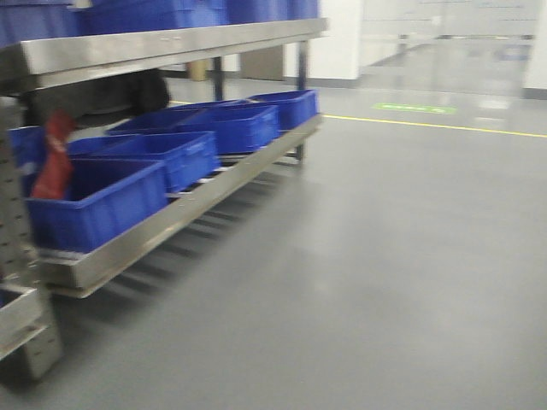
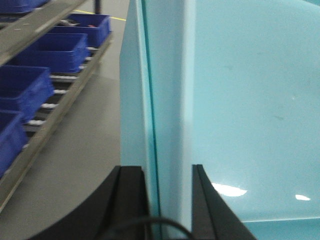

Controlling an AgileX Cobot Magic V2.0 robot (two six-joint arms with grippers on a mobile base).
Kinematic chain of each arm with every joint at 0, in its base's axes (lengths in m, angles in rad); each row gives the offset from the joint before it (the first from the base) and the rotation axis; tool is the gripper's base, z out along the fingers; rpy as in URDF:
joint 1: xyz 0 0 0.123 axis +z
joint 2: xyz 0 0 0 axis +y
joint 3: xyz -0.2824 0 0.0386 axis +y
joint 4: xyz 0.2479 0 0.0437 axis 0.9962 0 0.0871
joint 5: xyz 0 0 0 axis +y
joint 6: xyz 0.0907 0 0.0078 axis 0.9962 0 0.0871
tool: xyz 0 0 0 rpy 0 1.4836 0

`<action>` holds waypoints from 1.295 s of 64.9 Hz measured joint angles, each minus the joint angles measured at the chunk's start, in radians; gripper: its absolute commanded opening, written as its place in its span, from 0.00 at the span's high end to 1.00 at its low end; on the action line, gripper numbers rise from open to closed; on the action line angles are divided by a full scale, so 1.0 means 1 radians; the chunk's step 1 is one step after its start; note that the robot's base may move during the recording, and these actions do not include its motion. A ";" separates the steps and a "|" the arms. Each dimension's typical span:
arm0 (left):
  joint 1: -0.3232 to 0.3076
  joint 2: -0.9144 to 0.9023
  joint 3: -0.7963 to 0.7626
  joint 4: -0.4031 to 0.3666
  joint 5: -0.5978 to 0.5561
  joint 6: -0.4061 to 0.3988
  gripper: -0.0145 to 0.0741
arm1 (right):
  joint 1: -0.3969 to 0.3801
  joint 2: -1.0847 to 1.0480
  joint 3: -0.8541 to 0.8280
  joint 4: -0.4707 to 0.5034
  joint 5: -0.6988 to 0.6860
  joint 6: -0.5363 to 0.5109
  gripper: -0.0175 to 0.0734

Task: Move two blue bins to right shelf middle
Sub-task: 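Turn the base into the open aisle, holding the bin in both grippers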

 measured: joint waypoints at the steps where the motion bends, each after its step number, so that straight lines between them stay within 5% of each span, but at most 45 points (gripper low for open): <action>1: 0.000 0.000 0.000 0.000 0.000 0.000 0.96 | 0.000 0.000 0.000 0.000 0.000 0.000 0.98; 84: 0.000 0.000 0.000 -0.002 0.000 0.000 0.96 | -0.002 0.000 0.000 0.000 0.000 0.000 0.98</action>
